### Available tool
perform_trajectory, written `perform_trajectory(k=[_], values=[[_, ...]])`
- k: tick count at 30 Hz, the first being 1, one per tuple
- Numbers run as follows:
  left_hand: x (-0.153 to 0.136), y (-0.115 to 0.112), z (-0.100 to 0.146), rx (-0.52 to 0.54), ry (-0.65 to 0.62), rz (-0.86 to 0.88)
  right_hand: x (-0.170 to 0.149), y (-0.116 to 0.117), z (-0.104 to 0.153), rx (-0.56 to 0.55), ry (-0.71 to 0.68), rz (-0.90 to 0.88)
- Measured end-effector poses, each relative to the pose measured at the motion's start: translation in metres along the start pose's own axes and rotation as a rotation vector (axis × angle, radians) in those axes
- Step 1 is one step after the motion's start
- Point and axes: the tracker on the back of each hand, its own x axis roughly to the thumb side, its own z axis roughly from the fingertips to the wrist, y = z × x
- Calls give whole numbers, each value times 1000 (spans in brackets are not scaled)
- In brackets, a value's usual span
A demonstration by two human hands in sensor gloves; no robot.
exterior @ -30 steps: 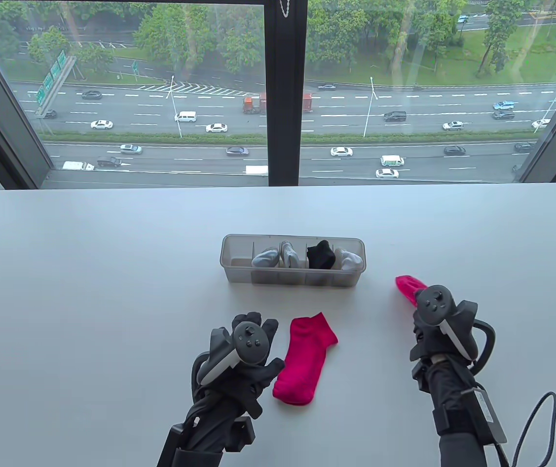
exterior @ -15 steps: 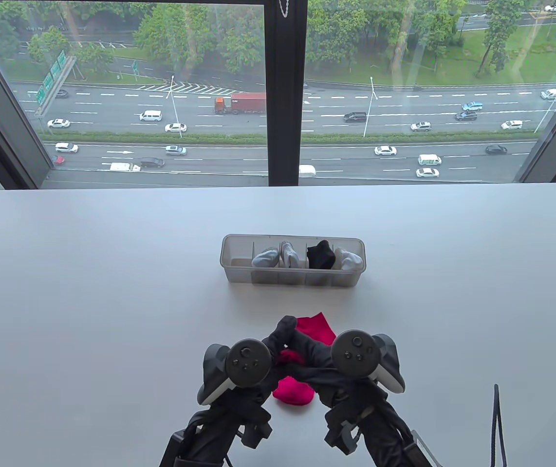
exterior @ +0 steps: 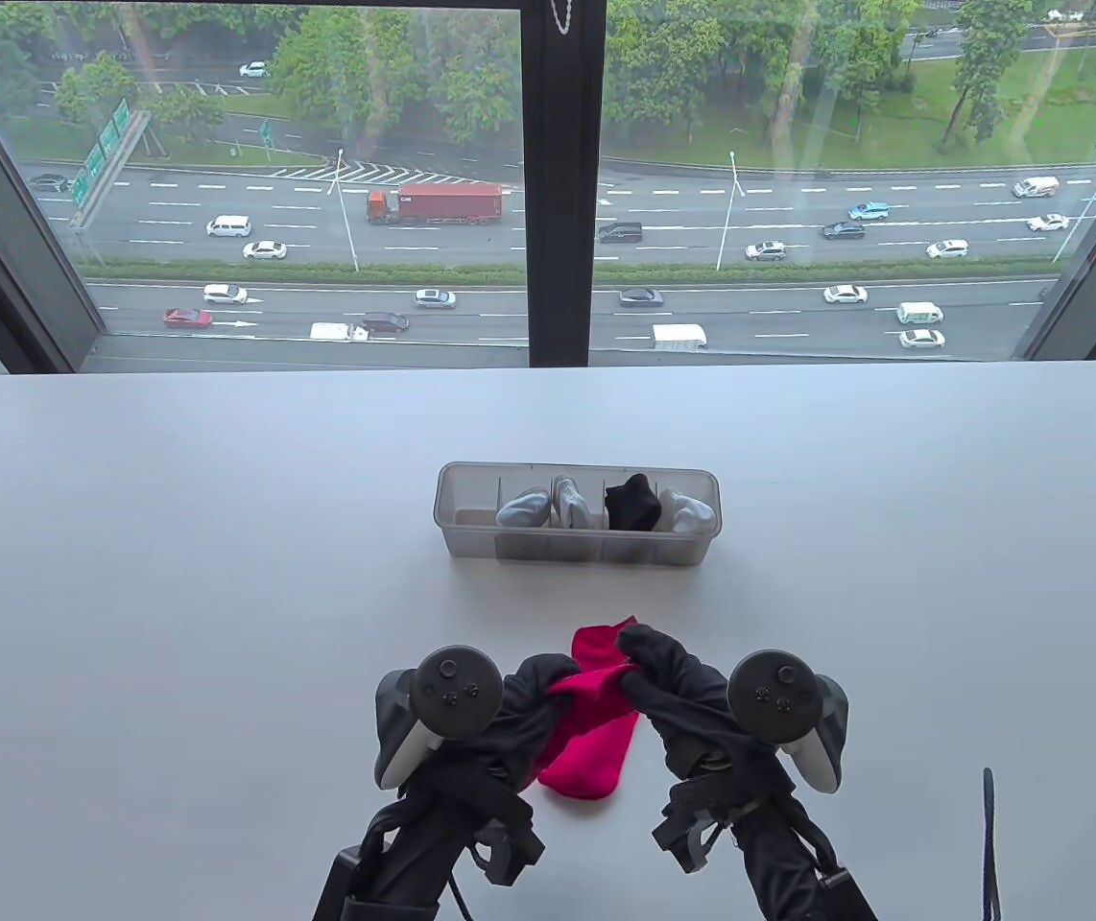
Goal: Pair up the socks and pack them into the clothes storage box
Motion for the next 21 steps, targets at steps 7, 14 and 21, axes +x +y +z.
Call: perform_trajectory(k=[7,14,21], values=[[25,1,11,62,-169,-145,-2,-5,4,-64,74,-156],[23,-4,6,102,-109,-181,7,14,0,254,-49,-356],[19,5,5,11,-183,-19,24,20,-1,282,-149,59]])
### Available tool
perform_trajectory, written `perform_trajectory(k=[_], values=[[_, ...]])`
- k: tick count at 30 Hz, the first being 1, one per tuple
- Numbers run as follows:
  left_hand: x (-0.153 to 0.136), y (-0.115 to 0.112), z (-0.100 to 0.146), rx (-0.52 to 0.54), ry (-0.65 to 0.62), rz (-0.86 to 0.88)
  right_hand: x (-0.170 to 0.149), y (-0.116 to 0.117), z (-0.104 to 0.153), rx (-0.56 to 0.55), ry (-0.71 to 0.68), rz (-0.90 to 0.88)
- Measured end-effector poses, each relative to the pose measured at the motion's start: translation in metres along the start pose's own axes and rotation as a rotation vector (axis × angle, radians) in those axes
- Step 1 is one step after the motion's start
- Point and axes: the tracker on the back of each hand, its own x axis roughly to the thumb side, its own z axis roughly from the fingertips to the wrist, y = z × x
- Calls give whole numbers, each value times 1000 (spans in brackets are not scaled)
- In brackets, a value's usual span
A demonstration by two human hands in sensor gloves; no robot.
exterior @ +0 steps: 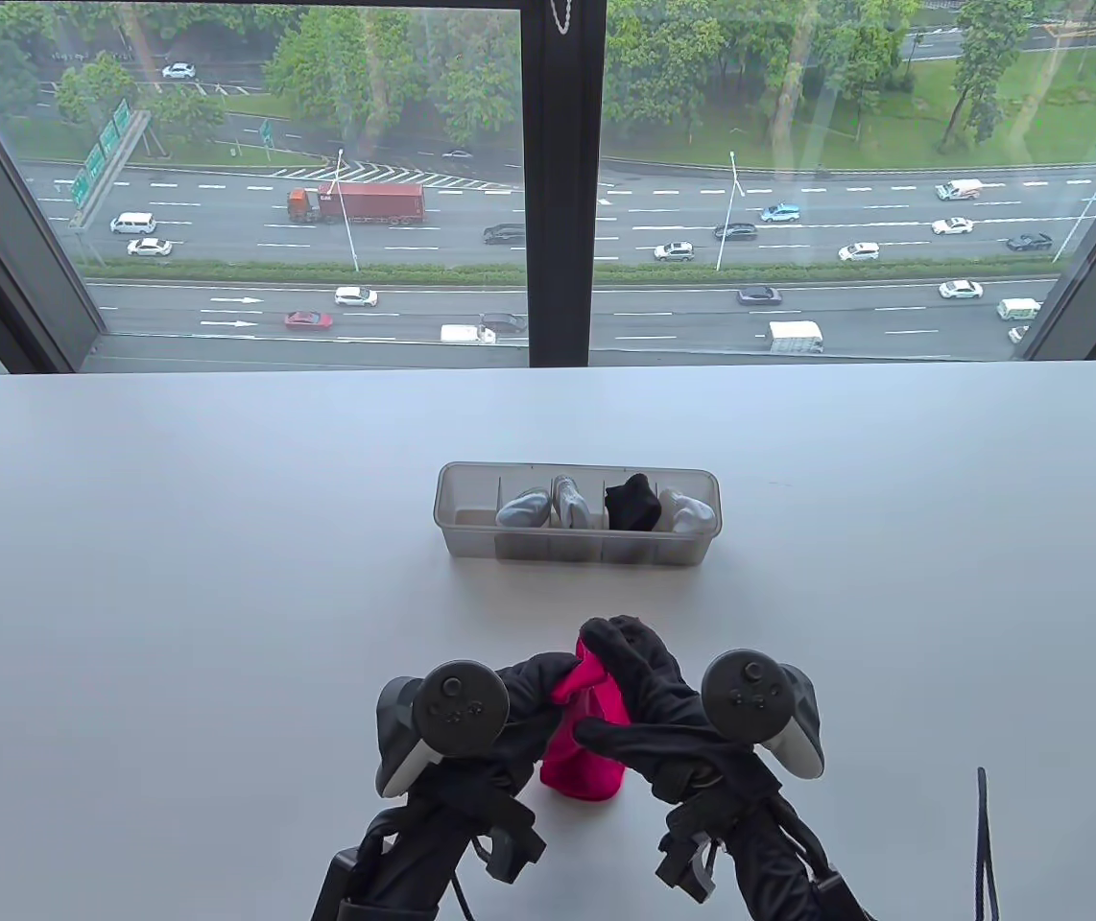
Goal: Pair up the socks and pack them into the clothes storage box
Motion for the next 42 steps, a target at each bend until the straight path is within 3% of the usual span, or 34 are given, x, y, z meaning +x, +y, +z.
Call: perform_trajectory(k=[4,11,14,19,22,27,29,30,31,33,35,38,40,42], values=[[-3,7,3,108,74,-15,-7,-12,9,-234,43,-108],[-17,25,10,257,161,112,-24,-27,16,-353,121,-216],[-15,22,7,152,43,236,-21,-28,14,-291,71,-276],[-6,9,1,23,21,230,-9,-8,5,-90,10,-307],[-5,15,6,177,84,153,-5,-8,3,-130,54,-206],[-10,25,10,313,125,148,-5,-16,8,-232,77,-89],[-17,25,9,225,56,255,-9,-21,11,-266,52,-111],[-19,22,5,120,9,302,-10,-22,11,-243,41,-153],[-19,16,2,-3,21,336,-9,-22,10,-218,24,-188],[-17,9,-1,-92,59,322,-3,-21,7,-153,-7,-221],[-14,13,-1,13,87,313,3,-23,7,-136,-18,-244],[-12,21,-2,100,82,476,7,-34,11,-239,19,-215],[-15,20,-10,81,151,491,6,-39,7,-271,122,-207],[-23,12,-23,9,279,383,0,-36,-3,-248,274,-193]])
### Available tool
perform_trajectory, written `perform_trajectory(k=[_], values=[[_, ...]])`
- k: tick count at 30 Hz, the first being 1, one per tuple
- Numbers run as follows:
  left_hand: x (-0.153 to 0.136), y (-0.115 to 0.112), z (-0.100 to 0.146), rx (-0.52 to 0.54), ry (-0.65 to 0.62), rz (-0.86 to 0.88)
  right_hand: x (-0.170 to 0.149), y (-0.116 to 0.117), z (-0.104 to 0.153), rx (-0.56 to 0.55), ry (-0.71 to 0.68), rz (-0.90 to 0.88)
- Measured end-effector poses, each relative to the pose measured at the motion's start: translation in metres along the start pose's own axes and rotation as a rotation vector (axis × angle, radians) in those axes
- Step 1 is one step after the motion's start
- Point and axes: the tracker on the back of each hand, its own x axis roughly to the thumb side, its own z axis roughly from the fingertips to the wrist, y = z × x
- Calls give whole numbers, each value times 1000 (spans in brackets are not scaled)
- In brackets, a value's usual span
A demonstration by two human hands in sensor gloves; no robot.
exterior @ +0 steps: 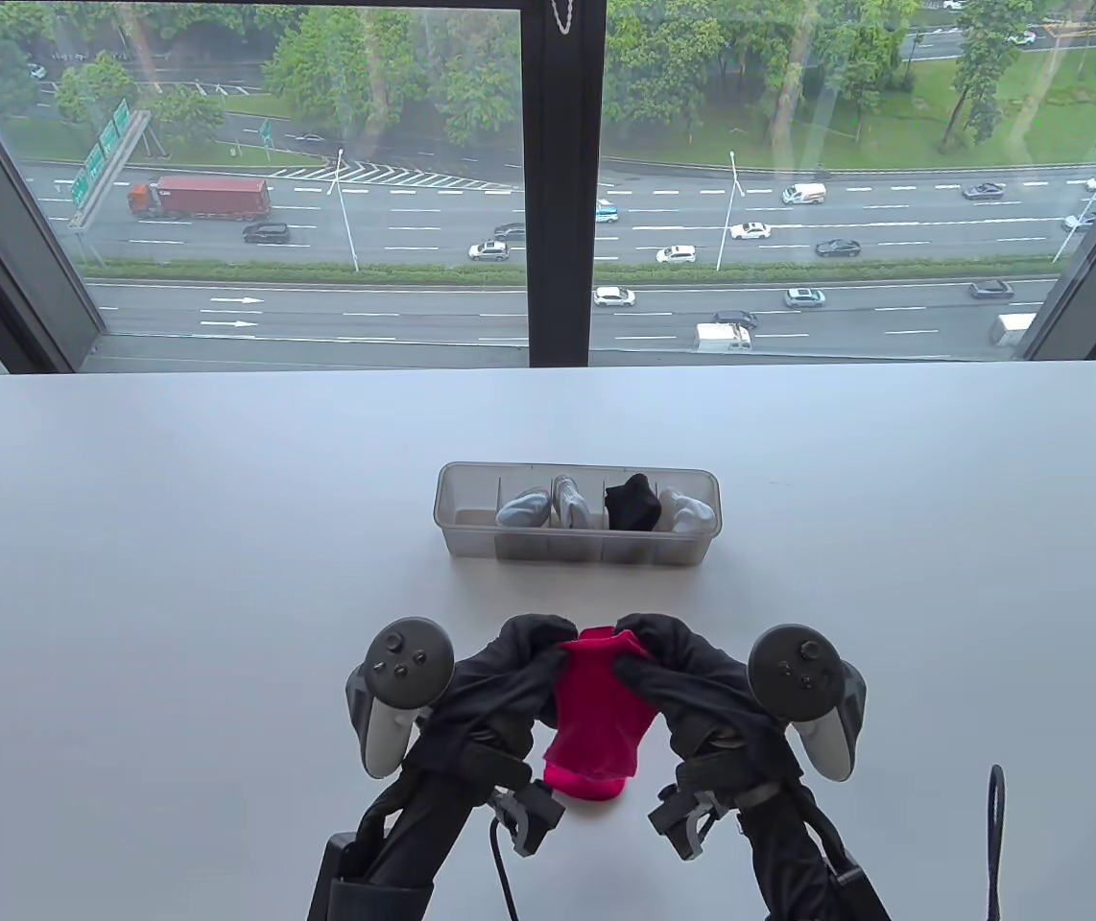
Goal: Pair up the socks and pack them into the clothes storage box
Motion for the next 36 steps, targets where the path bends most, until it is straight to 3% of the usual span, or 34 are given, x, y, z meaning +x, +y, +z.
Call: perform_trajectory(k=[2,5,9,11,15,19,23,26,29,32,34,36], values=[[-13,-11,-22,4,150,-138,-13,11,-19,54,177,126],[-29,-30,-46,-73,274,-223,-37,25,-44,97,376,346],[-44,-58,-65,-197,326,-348,-63,41,-63,121,505,671],[-47,-67,-65,-217,331,-436,-68,45,-67,175,527,718],[-41,-61,-57,-197,303,-426,-69,48,-60,86,435,815],[-36,-31,-41,-22,276,-405,-69,40,-51,85,400,679],[-46,-10,-37,-143,221,-165,-46,32,-44,132,205,521],[-48,-7,-35,-219,230,7,-30,34,-41,148,115,465],[-39,-1,-34,-59,165,39,-25,31,-37,70,60,435],[-32,9,-29,77,131,-46,-20,17,-34,-14,-15,448],[-33,14,-28,93,120,-92,-16,8,-33,48,-98,359],[-36,13,-29,45,82,-33,-14,7,-34,197,-123,212]])
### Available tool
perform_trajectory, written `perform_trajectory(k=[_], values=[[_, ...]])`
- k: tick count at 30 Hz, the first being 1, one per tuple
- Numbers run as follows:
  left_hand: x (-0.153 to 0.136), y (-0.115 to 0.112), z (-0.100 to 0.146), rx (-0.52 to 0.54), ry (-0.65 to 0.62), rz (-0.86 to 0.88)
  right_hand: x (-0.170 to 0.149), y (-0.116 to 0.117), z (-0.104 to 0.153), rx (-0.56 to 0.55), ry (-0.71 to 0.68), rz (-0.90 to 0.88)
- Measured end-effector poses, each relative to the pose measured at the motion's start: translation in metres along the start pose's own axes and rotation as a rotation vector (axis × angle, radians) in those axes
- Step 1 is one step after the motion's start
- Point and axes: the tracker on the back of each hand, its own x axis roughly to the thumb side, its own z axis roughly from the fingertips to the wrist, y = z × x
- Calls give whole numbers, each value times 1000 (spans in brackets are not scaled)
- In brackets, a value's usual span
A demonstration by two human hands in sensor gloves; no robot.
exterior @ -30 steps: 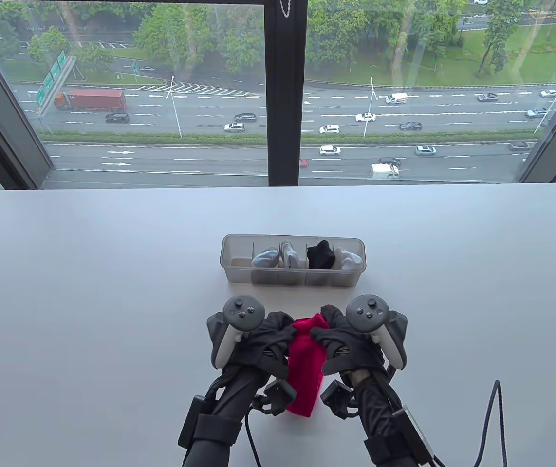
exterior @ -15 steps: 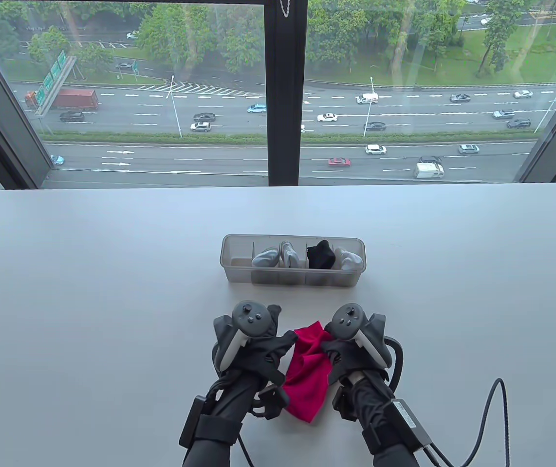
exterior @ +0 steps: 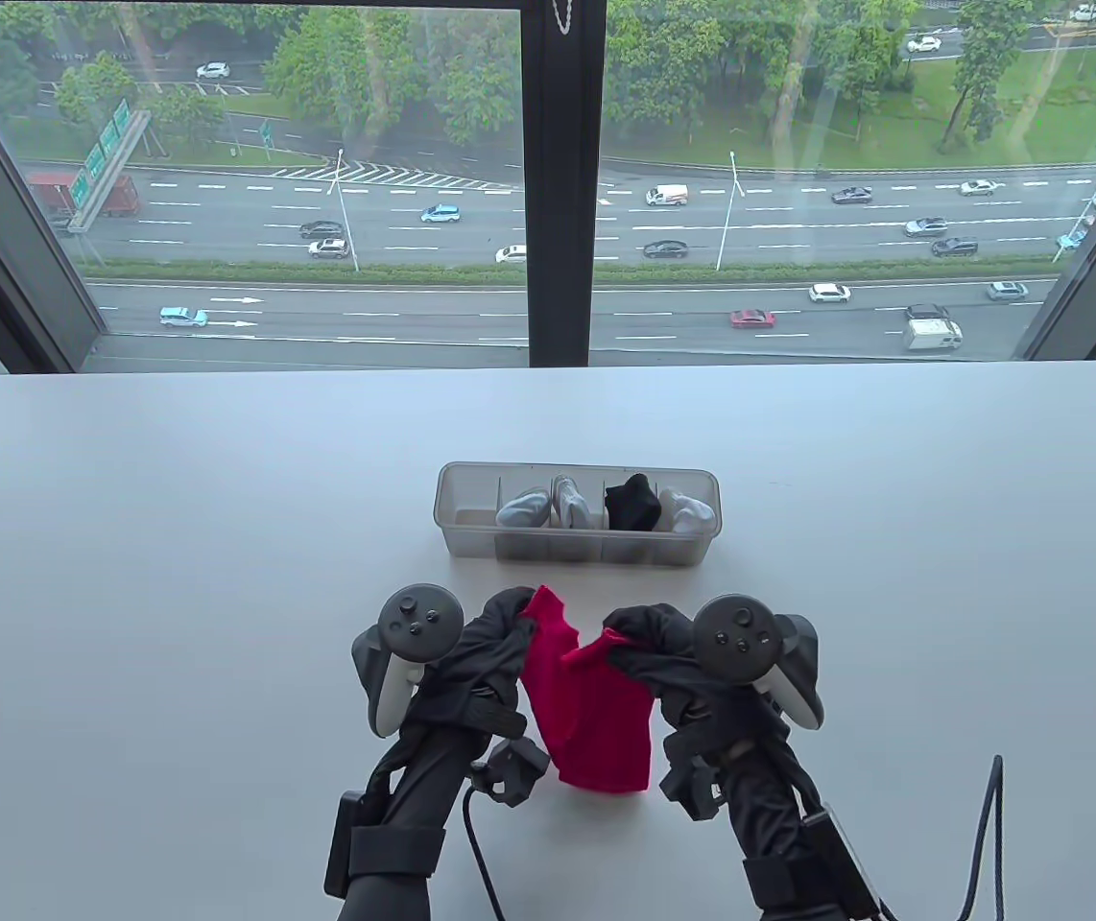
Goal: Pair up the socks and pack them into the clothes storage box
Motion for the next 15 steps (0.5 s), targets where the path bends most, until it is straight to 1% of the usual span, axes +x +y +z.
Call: perform_trajectory(k=[1,2,3,5,7,9,11,13,14,15], values=[[0,-1,-1,-18,-22,27,0,1,0,44,-10,-48],[1,-3,-3,-72,-56,69,1,3,-1,77,-20,-95],[2,-4,-3,-113,-72,93,1,5,-2,63,-8,-108],[8,-10,-3,-224,-115,158,0,8,-2,-6,30,-90],[13,-15,-3,-305,-141,180,-2,8,-1,-54,28,-73],[16,-18,-2,-334,-161,184,-3,6,1,-96,33,-63],[18,-21,0,-356,-193,204,-4,5,2,-109,36,-82],[21,-26,2,-425,-195,208,-4,6,3,-127,47,-104],[23,-26,3,-416,-188,175,-4,6,3,-129,47,-99],[26,-26,5,-329,-174,99,-4,6,3,-124,46,-82]])
